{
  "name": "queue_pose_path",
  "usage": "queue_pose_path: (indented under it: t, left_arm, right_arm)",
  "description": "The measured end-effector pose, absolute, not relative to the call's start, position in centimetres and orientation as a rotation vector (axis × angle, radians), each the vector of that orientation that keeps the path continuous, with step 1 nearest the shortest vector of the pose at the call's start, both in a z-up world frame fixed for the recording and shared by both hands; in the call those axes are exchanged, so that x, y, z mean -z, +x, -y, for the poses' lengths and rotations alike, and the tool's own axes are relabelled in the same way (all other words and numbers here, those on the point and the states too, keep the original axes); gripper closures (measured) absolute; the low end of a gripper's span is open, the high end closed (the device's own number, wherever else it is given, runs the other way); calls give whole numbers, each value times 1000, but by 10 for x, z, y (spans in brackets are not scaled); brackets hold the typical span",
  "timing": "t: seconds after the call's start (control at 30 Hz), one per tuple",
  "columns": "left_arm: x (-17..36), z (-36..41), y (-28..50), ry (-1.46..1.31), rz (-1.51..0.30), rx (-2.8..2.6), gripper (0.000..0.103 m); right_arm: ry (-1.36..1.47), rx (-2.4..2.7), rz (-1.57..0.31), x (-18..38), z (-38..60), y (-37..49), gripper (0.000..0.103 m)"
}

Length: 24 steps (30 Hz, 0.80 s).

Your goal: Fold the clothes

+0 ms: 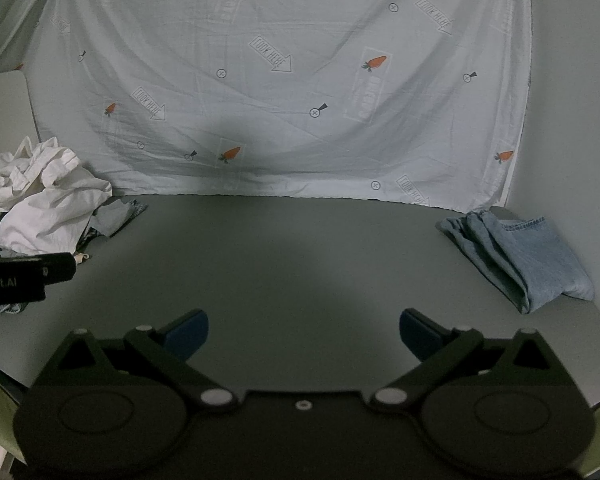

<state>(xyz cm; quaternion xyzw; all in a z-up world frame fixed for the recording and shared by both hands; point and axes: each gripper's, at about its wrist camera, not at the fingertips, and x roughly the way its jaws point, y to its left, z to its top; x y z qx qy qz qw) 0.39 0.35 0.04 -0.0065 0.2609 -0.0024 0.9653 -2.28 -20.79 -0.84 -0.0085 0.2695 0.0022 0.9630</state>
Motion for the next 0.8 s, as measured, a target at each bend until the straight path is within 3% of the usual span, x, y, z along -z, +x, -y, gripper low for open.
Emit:
queue_pose_path:
  t: [0.8]
  left_arm:
    - [7, -5, 7, -21, -528, 4, 0]
  right_arm:
    - [-29, -6, -540, 6, 209, -21, 0]
